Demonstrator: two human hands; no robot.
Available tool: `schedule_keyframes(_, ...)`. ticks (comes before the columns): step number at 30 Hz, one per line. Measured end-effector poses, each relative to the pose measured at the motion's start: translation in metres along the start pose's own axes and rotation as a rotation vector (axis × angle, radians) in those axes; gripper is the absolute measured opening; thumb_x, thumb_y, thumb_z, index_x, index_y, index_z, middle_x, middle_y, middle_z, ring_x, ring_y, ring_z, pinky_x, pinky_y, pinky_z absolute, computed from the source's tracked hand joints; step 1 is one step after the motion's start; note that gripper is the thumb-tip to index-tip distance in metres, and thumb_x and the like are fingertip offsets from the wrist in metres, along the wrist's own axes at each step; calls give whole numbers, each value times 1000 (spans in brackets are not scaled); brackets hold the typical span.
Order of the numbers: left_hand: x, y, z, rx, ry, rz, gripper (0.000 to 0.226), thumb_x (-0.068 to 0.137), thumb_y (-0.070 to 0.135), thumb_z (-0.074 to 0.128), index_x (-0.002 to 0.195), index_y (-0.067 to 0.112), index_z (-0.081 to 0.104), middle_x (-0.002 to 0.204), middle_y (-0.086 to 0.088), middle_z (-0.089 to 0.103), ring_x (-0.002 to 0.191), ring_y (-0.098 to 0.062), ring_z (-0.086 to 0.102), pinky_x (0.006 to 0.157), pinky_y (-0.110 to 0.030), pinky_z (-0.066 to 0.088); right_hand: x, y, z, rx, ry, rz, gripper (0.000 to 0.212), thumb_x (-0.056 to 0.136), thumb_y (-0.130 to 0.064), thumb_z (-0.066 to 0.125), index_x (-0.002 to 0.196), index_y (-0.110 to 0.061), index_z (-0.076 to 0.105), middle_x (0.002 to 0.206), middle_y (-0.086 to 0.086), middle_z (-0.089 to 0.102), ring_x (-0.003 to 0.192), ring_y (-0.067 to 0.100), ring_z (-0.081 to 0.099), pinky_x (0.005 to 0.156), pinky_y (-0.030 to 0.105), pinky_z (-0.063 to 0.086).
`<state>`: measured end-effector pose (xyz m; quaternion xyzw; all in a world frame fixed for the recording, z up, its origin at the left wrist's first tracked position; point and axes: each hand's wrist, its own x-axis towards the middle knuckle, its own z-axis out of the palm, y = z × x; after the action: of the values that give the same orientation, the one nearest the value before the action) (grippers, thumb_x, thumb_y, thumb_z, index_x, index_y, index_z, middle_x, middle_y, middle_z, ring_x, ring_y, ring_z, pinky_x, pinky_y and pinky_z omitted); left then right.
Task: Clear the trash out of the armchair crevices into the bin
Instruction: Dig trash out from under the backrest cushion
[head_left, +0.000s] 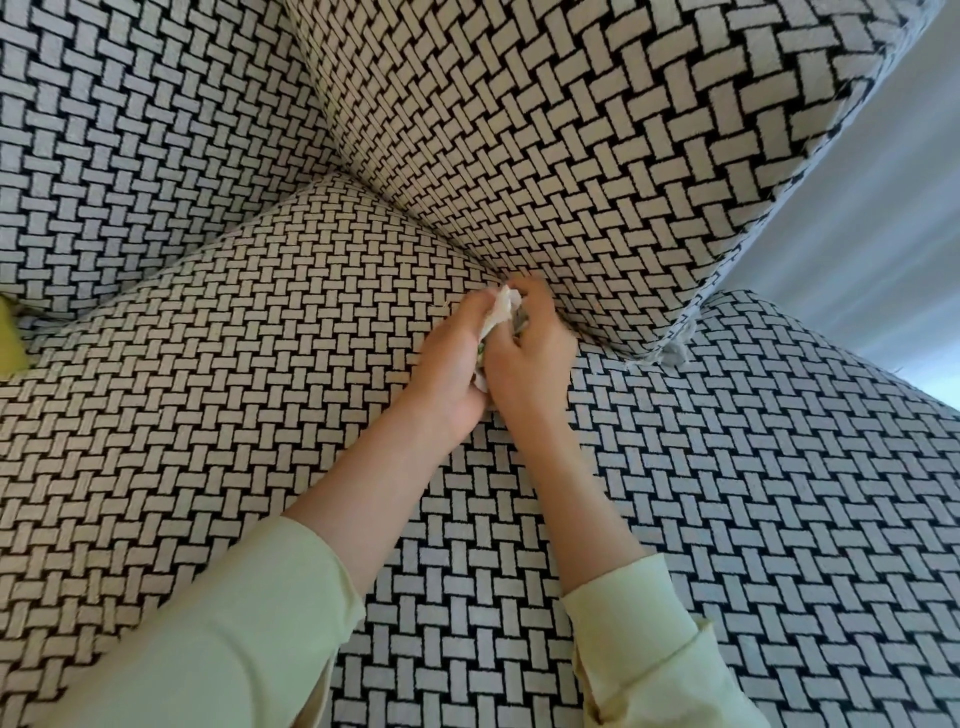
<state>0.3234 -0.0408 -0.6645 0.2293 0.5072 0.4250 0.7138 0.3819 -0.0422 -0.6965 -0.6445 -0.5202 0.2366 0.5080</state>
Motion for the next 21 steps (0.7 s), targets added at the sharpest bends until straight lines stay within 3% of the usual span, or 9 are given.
schedule_keyframes(3, -5, -5, 0, 175, 85, 132, 24, 92, 31, 46, 97, 17, 64, 86, -1, 61, 82, -15, 54, 64, -25, 42, -5, -1, -2, 54, 19, 37, 3, 86, -12, 57, 88, -11, 56, 60, -15, 48, 48, -2, 40, 44, 12, 27)
schedule_keyframes(6, -12, -9, -5, 288, 96, 199, 24, 91, 30, 47, 98, 13, 63, 97, -5, 64, 89, -17, 57, 71, -30, 45, -15, -5, 0, 214, 76, 159, 10, 85, -9, 57, 81, -16, 52, 61, -12, 49, 50, -3, 42, 46, 10, 32)
schedule_keyframes(11, -27, -6, -19, 56, 53, 122, 26, 86, 35, 50, 96, 13, 61, 86, 1, 64, 81, -14, 65, 68, -26, 49, -37, -25, 20, 624, 12, 353, 31, 90, -3, 42, 76, -25, 60, 71, -6, 55, 66, 9, 47, 62, 24, 40)
schedule_keyframes(13, -33, -2, -21, -34, 28, 75, 25, 89, 46, 47, 86, 24, 59, 78, 10, 60, 74, -5, 58, 65, -18, 47, -40, -29, 37, 698, -2, 424, 29, 87, -14, 43, 75, -31, 64, 78, -5, 58, 74, 12, 51, 65, 25, 41)
schedule_keyframes(15, -36, 5, -30, -92, 2, 62, 34, 87, 57, 45, 72, 34, 65, 66, 21, 58, 75, 4, 45, 68, -5, 40, -43, -47, 48, 692, -88, 477, 25, 88, -40, 39, 83, -42, 64, 86, -20, 59, 79, -5, 53, 70, 12, 38)
schedule_keyframes(16, -39, 11, -35, -141, 3, 42, 39, 89, 50, 47, 62, 30, 67, 61, 19, 59, 76, 3, 46, 73, -7, 38, -42, -53, 53, 707, -77, 509, 34, 93, -45, 33, 80, -43, 64, 78, -25, 59, 70, -12, 53, 67, 5, 35)
schedule_keyframes(18, -41, 24, -53, -233, 9, 87, 23, 80, 36, 59, 64, 21, 68, 71, 5, 66, 81, -11, 59, 77, -21, 47, -39, -62, 61, 892, -63, 555, 46, 98, -29, 30, 67, -26, 63, 56, -16, 56, 52, -4, 51, 53, 9, 39)
schedule_keyframes(20, -54, 40, -70, -204, 10, 176, 23, 68, 40, 61, 70, 18, 67, 77, -1, 69, 80, -18, 65, 74, -27, 52, -42, -81, 66, 1033, -115, 544, 41, 94, -35, 40, 66, -15, 61, 57, -4, 56, 55, 10, 54, 55, 19, 45)
schedule_keyframes(21, -52, 45, -84, -241, 43, 191, 25, 72, 40, 58, 74, 16, 66, 76, -2, 70, 78, -19, 65, 74, -27, 52, -46, -92, 74, 1041, -132, 541, 36, 90, -35, 47, 68, -11, 62, 62, 0, 58, 59, 14, 55, 57, 23, 47)
